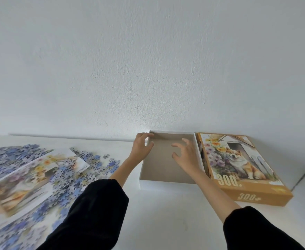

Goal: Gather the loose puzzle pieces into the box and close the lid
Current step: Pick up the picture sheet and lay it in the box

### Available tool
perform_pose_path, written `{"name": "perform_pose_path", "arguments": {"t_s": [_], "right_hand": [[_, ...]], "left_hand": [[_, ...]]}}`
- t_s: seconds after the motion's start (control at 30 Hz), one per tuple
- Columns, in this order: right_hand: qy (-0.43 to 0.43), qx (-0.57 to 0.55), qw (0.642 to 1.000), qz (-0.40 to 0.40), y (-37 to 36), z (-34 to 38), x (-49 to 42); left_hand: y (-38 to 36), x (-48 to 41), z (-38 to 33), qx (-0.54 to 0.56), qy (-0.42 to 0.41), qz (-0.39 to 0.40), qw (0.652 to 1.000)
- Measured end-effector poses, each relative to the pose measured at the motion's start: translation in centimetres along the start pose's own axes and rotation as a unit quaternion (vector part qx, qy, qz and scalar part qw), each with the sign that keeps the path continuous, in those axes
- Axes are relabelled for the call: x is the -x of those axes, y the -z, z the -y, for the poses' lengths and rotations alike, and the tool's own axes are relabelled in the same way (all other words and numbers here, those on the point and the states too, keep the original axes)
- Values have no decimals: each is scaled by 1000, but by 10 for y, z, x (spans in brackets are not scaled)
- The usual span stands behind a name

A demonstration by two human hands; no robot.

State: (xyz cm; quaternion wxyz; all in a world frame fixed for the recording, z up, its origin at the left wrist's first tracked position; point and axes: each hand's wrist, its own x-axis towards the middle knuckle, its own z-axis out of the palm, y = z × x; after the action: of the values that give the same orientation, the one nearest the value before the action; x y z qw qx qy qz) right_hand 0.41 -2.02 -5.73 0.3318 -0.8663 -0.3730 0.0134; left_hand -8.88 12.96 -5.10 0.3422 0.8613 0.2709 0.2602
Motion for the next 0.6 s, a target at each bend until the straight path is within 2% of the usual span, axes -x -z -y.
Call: {"name": "perform_pose_path", "arguments": {"t_s": [0.27,0.4,0.6], "right_hand": [[61,-96,993,26,-35,75,2],[93,-99,990,40,-60,114,7],[69,-97,992,46,-103,162,12]], "left_hand": [[73,34,19,-26,-5,-56,998],[126,38,43,-42,8,-73,996],[200,38,99,-62,17,-47,997]]}}
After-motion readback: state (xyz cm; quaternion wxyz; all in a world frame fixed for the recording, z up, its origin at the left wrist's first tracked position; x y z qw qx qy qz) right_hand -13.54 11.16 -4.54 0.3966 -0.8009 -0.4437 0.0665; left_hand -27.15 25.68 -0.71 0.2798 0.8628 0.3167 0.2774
